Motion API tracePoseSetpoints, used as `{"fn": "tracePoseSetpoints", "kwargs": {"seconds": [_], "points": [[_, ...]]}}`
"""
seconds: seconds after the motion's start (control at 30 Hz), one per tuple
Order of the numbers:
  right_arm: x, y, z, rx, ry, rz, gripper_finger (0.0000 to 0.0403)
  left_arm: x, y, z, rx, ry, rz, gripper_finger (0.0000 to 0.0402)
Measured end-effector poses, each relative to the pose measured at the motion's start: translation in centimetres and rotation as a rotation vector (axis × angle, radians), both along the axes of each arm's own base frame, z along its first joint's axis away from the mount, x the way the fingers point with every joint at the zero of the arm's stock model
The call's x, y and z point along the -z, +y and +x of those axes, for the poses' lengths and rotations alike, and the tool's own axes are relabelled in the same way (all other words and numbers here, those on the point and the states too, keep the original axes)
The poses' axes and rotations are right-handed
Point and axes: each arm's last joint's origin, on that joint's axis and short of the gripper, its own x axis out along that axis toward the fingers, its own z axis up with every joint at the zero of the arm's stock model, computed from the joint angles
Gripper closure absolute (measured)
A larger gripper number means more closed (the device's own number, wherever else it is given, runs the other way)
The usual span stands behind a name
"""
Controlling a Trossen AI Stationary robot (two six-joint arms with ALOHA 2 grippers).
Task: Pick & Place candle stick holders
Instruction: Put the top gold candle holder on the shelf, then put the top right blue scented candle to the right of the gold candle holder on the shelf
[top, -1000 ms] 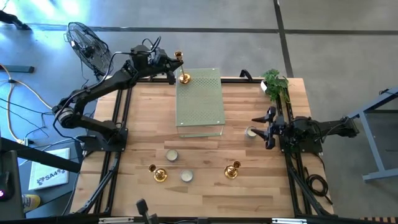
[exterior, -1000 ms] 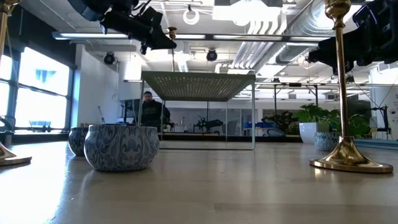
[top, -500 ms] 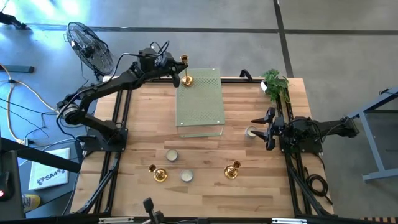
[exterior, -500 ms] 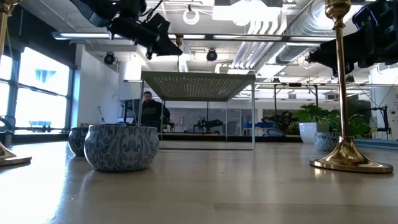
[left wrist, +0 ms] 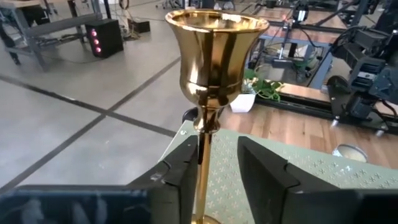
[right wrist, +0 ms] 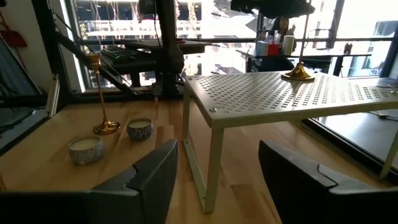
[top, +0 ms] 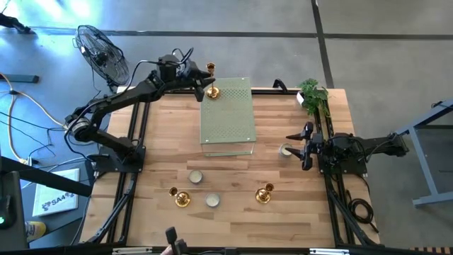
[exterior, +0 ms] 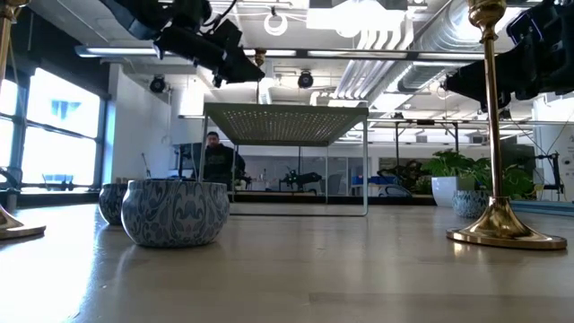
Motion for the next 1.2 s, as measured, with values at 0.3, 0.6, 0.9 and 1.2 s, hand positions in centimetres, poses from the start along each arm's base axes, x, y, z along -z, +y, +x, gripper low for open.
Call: {"fn": "tracePoseSetpoints", "kwargs": {"seconds": [0.3, 0.6, 0.9, 1.2], "points": [[0.0, 0.0, 0.0, 0.013, 0.004, -0.001, 0.0183, -0.3, 0.0, 0.0, 0.0, -0.029, 0.007, 0.0186], [0.1, -0.3, -0.1, 0.094, 0.008, -0.008, 0.0183, -0.1, -0.2, -0.9, -0.087, 0.02, -0.097, 0.0112], [-0.2, -0.2, 0.0, 0.081, -0.027, 0.05, 0.0183, -1.8, -2.6, -3.5, -0.09, 0.08, -0.118, 0.0103], [-0.3, -0.4, -0.1, 0.128, -0.031, -0.018, 0.0183, -3.1, -5.4, -6.4, -0.057, 0.137, -0.175, 0.0103]]}}
